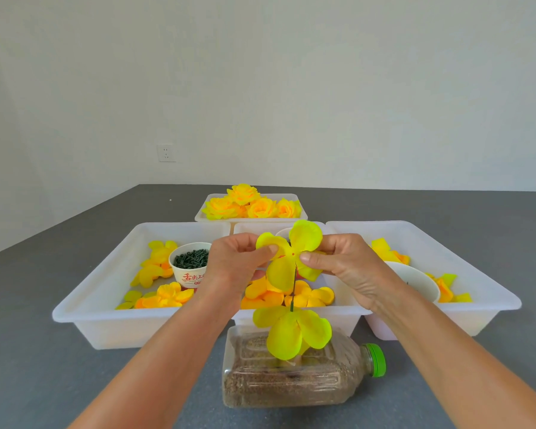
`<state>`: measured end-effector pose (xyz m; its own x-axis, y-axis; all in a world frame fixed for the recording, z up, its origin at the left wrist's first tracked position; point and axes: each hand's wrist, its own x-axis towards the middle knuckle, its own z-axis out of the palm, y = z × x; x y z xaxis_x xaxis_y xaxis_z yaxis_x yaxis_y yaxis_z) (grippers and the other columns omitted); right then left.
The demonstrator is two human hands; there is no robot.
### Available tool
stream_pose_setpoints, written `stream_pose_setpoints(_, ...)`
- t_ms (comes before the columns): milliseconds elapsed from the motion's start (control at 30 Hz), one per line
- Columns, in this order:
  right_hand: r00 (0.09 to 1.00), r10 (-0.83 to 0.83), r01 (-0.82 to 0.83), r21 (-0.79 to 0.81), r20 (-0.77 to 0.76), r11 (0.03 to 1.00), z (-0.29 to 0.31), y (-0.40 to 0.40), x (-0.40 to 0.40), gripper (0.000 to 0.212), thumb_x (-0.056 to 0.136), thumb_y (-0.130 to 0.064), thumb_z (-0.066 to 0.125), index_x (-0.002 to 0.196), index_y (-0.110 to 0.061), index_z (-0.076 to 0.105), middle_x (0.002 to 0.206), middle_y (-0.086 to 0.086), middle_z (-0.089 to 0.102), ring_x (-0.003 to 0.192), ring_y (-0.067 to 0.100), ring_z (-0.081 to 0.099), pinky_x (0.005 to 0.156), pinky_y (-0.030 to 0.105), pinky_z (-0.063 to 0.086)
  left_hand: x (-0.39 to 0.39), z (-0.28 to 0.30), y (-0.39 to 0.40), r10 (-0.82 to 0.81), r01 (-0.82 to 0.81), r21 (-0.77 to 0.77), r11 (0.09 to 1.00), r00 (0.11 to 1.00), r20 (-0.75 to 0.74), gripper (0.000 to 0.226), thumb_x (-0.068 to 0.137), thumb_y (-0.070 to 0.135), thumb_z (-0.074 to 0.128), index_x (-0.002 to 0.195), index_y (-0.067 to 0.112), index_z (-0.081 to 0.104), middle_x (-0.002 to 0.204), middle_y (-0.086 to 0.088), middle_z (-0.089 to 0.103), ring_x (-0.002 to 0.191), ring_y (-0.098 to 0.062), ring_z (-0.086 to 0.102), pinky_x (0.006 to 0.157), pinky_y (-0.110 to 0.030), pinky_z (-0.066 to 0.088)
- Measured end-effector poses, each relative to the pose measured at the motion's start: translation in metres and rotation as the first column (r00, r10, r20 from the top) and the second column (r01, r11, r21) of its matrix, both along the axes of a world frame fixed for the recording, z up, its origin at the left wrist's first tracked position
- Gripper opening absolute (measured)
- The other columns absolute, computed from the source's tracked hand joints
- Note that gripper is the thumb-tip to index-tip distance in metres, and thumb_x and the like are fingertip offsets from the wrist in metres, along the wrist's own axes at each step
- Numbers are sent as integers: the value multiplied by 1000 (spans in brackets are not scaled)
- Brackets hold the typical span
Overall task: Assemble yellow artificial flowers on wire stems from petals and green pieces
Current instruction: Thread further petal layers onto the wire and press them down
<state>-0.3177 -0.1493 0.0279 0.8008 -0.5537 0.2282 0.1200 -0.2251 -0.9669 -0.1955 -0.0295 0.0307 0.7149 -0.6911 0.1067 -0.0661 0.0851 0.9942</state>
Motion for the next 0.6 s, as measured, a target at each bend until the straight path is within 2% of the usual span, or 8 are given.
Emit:
stream_pose_setpoints(167,1000,23,-23,-16,11,1000,-1,5,-3,14,80,-2,67,86,-14,72,79,-3,74,74,8,68,67,17,52,-2,0,5,-11,11,-24,1000,1000,-2,6,82,7,67,78,10,66,75,-10,65,68,-18,59,65,-27,49)
stream_pose_setpoints(267,1000,6,-6,-21,17,1000,-1,7,-4,14,78,-5,69,91,-8,71,89,7,73,82,16,66,80,29,53,-4,-1,10,-22,22,-40,999,1000,0,5,82,7,67,78,10,67,76,-11,67,69,-20,60,68,-29,50)
stream_pose_setpoints(333,1000,0,1,-17,27,1000,-1,9,-5,17,77,-4,69,94,-4,70,93,12,72,84,20,66,83,32,53,-6,-1,13,-30,30,-56,998,1000,-8,3,81,7,67,78,9,67,77,-12,67,71,-21,60,71,-33,50)
stream_pose_setpoints(467,997,31,-29,-36,73,999,1,13,-9,16,78,1,67,89,-10,72,83,2,74,77,10,68,68,19,52,-7,1,17,-38,37,-70,997,999,-18,2,80,5,68,81,7,67,82,-14,68,76,-24,61,80,-39,52)
stream_pose_setpoints(600,992,81,-76,-56,97,996,3,17,-12,19,79,-1,65,88,-16,72,82,-4,74,77,5,68,67,14,50,-8,1,23,-56,54,-85,995,998,-17,6,79,5,68,85,5,68,87,-16,70,78,-24,63,81,-39,52)
